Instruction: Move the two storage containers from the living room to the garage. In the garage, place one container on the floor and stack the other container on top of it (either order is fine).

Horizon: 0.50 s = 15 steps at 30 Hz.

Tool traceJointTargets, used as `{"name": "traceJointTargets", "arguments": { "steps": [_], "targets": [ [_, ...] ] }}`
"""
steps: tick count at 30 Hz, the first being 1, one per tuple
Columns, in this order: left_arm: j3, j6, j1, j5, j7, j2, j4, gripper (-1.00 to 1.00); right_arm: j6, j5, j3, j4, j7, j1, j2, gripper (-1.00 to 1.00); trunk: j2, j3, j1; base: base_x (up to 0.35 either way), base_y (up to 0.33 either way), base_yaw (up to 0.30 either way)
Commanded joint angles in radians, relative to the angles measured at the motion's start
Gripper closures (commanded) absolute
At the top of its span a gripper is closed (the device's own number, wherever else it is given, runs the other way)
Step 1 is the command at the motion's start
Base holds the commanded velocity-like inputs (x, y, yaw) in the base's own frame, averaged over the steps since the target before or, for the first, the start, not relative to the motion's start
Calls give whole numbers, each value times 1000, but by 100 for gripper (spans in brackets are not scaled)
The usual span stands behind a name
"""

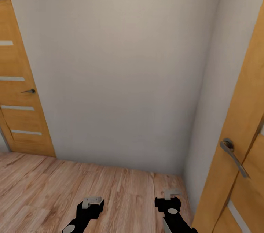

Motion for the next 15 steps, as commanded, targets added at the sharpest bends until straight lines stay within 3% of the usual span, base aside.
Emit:
{"name": "traceJointTargets", "arguments": {
  "steps": [1, 15],
  "targets": [
    [-7, -5, -1, 11, 5, 1, 1, -100, 10, 6, 4, -2, -6, 0, 0, -100, -1, -1, 0, 87, 0, 271],
    [-7, -5, -1, 11, 4, -2, 36, -100, 10, 6, 4, -2, -5, 0, 0, -100, -1, -1, 0, 22, 0, 275]
  ]
}}
